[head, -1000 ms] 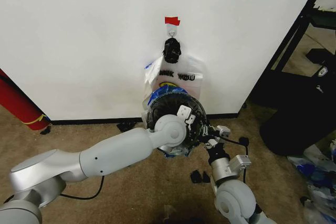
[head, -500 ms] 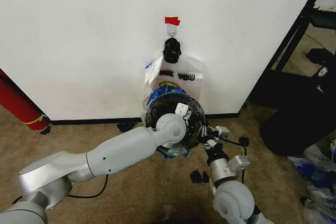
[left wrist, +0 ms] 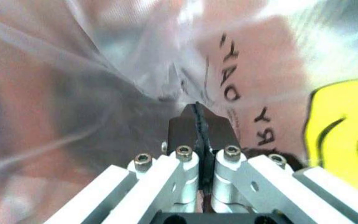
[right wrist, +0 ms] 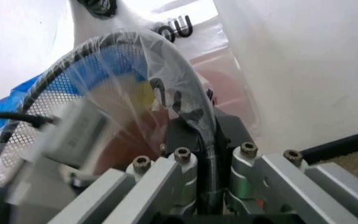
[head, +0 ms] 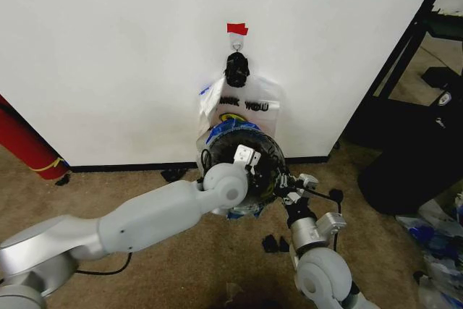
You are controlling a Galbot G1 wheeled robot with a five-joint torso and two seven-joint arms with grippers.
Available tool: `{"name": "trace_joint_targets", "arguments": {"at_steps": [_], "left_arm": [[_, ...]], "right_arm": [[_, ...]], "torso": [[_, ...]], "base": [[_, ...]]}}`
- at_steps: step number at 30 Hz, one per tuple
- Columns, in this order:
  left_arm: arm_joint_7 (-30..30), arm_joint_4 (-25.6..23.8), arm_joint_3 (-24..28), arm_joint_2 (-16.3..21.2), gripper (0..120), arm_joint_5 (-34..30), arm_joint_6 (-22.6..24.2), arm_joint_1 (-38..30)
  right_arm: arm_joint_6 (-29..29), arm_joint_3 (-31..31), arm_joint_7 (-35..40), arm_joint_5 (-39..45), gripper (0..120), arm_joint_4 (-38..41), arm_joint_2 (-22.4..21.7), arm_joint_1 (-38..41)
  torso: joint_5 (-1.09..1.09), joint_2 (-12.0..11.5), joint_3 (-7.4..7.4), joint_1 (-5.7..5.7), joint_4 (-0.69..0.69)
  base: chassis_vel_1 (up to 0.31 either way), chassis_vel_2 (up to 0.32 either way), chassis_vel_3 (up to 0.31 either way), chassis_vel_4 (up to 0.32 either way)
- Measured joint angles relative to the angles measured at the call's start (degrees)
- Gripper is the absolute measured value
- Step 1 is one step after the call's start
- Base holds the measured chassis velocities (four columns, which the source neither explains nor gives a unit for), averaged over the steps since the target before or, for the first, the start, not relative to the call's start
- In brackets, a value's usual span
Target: Pick up the garbage bag from the wall and place it over the trash bin.
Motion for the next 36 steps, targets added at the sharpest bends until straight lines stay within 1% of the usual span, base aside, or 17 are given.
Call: {"name": "trace_joint_targets", "arguments": {"at_steps": [1, 2, 5, 6, 9, 10, 16, 17, 22, 27, 36], "left_arm": [[0.2, -0.4, -0.4, 0.3, 0, 0.2, -0.7, 0.2], [1.3, -0.9, -1.2, 0.9, 0, 1.9, -2.8, 0.8], [2.0, -1.1, -1.4, 1.2, 0, 3.1, -3.9, 1.0], [3.5, -1.0, -1.8, 1.7, 0, 5.9, -6.6, 1.5], [3.9, 1.2, -1.9, 0.8, 0, 7.3, -8.7, 1.9], [3.9, 1.2, -1.9, 0.8, 0, 7.3, -8.7, 1.9], [4.4, 6.6, -1.1, -3.5, 0, 8.9, -9.2, 2.5], [4.4, 6.6, -1.1, -3.5, 0, 8.9, -9.2, 2.5], [4.5, 10.5, 0.0, -6.3, 0, 9.8, -9.2, 2.2], [4.4, 12.3, 0.8, -7.3, 0, 9.9, -9.3, 1.4], [4.8, 14.9, 1.4, -7.8, 0, 10.2, -9.7, 1.2]], "right_arm": [[0.0, 0.0, 0.0, 0.0, 1, 0.0, 0.0, 0.0], [-0.1, -0.1, 0.0, 0.0, 1, 0.0, 0.1, 0.1], [-0.1, -0.1, 0.0, 0.1, 1, 0.0, 0.2, 0.2], [-0.2, -0.2, 0.0, 0.1, 1, -0.1, 0.2, 0.2], [-0.2, -0.3, 0.0, 0.1, 1, -0.1, 0.4, 0.2], [-0.2, -0.3, 0.0, 0.1, 1, -0.1, 0.4, 0.2], [-0.2, -0.2, -0.1, 0.3, 1, 0.5, 0.1, 0.0], [-0.2, -0.2, -0.1, 0.3, 1, 0.5, 0.1, 0.0], [-0.2, 0.1, -0.5, 0.4, 1, 1.1, -0.3, -0.5], [-0.2, 0.2, -0.8, 0.5, 1, 1.4, -0.6, -0.7], [-0.2, -0.1, -1.1, 0.7, 1, 1.8, -0.7, -0.9]], "torso": [[0.00, 0.0, 0.00, 0.00, -0.01], [0.00, 0.0, 0.00, 0.00, 0.00], [0.00, 0.0, 0.00, 0.00, -0.01], [0.00, 0.0, 0.00, 0.00, 0.01], [0.00, 0.0, 0.00, 0.00, 0.00], [0.00, 0.0, 0.00, 0.00, 0.00], [0.01, 0.0, 0.00, 0.00, -0.01], [0.01, 0.0, 0.00, 0.00, -0.01], [0.01, 0.0, 0.00, 0.00, -0.01], [0.01, 0.0, 0.00, 0.00, -0.01], [0.02, 0.0, 0.00, 0.00, -0.01]], "base": [[0.000, 0.000, 0.000, 0.000], [0.000, 0.000, 0.000, 0.000], [0.000, 0.000, 0.000, 0.000], [0.000, 0.000, 0.000, 0.000], [0.000, 0.000, 0.000, 0.000], [0.000, 0.000, 0.000, 0.000], [0.000, 0.000, 0.000, 0.000], [0.000, 0.000, 0.000, 0.000], [0.000, 0.000, 0.000, 0.000], [0.000, 0.000, 0.000, 0.000], [0.000, 0.000, 0.000, 0.000]]}}
